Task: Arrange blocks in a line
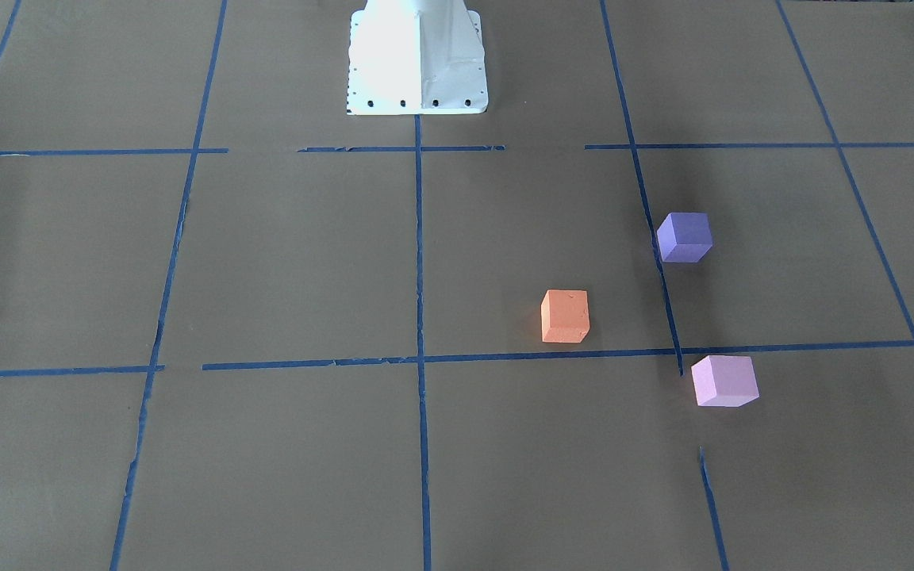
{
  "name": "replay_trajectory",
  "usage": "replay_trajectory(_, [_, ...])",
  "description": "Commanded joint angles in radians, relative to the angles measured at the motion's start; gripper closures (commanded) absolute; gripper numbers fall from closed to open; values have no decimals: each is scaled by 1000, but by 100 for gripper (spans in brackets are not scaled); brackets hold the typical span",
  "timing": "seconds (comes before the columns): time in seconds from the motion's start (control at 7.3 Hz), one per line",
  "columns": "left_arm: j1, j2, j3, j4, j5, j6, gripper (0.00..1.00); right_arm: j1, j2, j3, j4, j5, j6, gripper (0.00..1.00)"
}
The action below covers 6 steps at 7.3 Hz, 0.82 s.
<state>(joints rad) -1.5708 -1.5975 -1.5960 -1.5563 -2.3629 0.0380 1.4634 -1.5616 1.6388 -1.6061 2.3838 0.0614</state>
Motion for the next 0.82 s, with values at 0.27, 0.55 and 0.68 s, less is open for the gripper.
replay_trajectory(0.27, [61, -100, -30, -37, -2, 0, 0, 0, 0, -1, 0, 0, 0, 0])
replay_trajectory(0.55, [191, -197, -95, -30, -4, -53, 0, 0, 0, -1, 0, 0, 0, 0])
replay_trajectory(0.68, [259, -234, -113, -36, 5, -175, 0, 0, 0, -1, 0, 0, 0, 0])
